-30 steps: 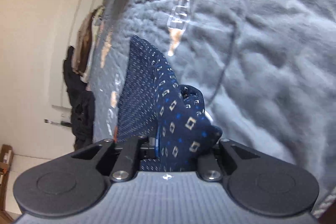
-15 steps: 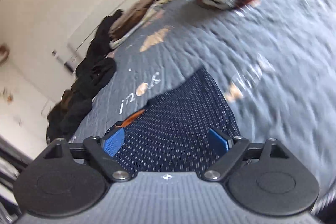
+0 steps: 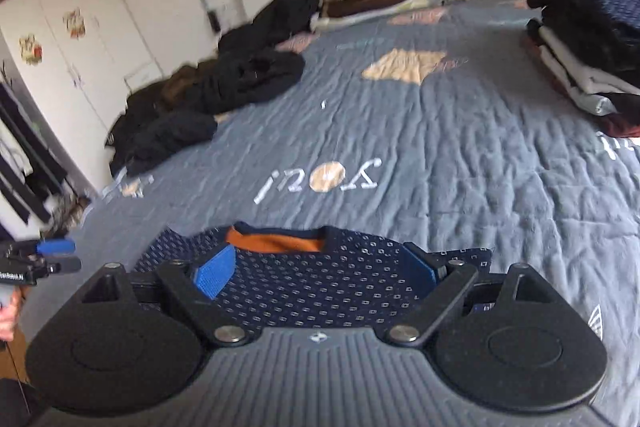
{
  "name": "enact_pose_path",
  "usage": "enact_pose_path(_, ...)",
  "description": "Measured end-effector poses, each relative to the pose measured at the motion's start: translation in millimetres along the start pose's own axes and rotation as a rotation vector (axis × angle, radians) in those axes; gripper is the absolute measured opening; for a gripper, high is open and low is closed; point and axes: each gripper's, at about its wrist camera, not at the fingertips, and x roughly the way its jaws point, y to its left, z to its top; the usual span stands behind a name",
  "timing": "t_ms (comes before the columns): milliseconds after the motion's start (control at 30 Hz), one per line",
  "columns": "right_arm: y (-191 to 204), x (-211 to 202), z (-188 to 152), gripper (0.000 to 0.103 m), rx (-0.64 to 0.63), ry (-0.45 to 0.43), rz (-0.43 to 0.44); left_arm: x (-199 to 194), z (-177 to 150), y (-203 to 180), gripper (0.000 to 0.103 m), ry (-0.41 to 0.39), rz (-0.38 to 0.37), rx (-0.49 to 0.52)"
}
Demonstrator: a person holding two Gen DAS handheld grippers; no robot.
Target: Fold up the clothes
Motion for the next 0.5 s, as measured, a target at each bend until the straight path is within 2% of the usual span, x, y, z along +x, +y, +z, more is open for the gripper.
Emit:
enact_pose_path(133,-13,16,8,0.088,-0.055,0.043,-0.057,28,9,22,0.078,0.06,0.013,0.032)
enact_pose_path(233,-23,22,8,0.088,-0.009,0.049,-0.046,46,15,29,0.074,0.096,0.014,0.064)
enact_pose_path(300,-23,29,5,0.088,-0.036,0.069,-0.046,54,16,30,0.074,0.107,0.001,0.091)
enact_pose_path(400,-24,38,2,0.088,-0.059,0.076,-0.053,70,19,34,0.07,0.13,-0.027,0.083)
enact_pose_path(500,-30,43,3,0.088,-0.028,0.072,-0.032,89,20,40,0.064,0.172,-0.044,0.064)
